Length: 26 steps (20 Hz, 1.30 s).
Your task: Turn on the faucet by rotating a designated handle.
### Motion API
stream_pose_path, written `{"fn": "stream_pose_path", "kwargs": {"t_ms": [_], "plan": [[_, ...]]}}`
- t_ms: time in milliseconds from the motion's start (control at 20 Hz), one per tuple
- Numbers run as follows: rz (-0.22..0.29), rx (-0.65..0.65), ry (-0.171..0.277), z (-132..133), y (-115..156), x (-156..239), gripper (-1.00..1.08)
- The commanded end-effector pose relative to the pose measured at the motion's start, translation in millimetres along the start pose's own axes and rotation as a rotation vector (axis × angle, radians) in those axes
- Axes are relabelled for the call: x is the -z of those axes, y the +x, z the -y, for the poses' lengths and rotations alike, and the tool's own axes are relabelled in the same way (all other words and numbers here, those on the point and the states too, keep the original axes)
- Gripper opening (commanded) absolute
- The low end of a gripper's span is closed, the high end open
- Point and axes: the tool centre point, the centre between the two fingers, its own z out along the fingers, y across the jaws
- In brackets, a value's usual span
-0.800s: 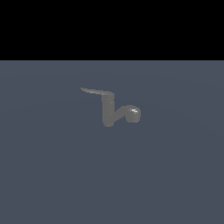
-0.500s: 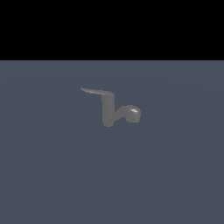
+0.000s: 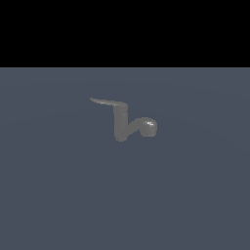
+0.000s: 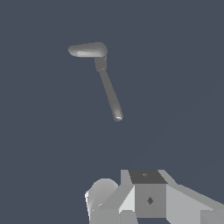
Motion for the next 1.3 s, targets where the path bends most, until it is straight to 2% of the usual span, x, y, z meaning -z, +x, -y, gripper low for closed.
{"fn": "stream_pose_path", "kwargs": {"t_ms": [0,500,950,1250], "plan": [[0.001,-0.008,0.005,0.8,3.3,-1.0,-1.00],[0.015,-0.109,0.066,12.6,41.3,-13.7,-1.00],[0.058,-0.303,0.142,35.5,104.8,-45.8,-1.00],[0.095,-0.457,0.172,54.1,148.5,-77.4,-1.00]]}}
